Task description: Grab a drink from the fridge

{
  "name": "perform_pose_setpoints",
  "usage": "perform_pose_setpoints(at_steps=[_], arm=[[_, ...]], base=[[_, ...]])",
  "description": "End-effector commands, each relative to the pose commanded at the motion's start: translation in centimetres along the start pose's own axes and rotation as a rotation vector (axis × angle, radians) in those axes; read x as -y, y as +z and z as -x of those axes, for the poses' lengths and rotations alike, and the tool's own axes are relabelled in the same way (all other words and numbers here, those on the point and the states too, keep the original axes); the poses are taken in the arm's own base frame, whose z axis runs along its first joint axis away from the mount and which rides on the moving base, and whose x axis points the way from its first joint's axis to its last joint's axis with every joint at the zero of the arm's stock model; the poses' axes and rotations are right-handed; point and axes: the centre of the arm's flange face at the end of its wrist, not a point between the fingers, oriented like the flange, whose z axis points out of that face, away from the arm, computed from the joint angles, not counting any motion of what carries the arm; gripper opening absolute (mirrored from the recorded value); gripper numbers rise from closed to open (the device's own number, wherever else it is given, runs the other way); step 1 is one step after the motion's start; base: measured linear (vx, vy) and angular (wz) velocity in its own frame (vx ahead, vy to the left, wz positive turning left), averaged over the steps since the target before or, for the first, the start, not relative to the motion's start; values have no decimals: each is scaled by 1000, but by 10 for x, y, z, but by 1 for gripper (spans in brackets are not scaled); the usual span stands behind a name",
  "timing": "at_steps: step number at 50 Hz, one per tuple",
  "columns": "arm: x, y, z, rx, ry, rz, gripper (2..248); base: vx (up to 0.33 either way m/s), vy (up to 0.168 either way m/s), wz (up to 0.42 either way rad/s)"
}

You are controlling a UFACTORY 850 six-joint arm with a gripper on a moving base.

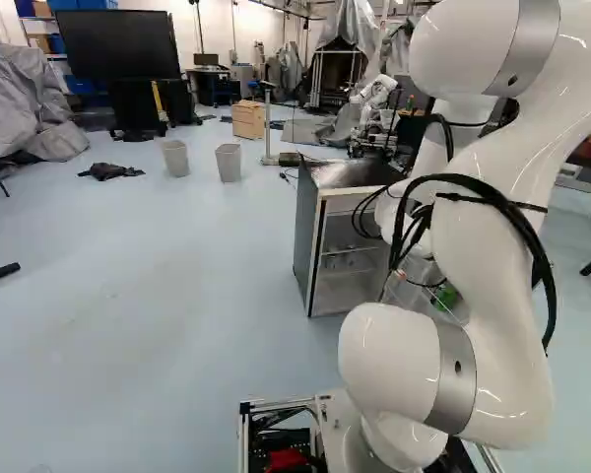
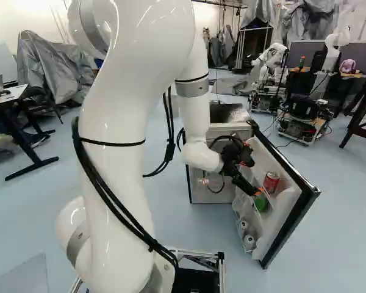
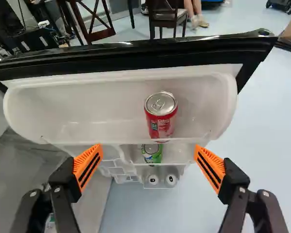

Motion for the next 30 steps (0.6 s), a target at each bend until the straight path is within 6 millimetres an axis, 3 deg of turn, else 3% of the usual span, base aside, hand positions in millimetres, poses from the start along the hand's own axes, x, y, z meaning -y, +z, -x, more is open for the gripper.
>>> perform_pose_setpoints(at_steps=[30], arm=[[0,5,-3,-3,7,7,247]], base=[[0,0,0]])
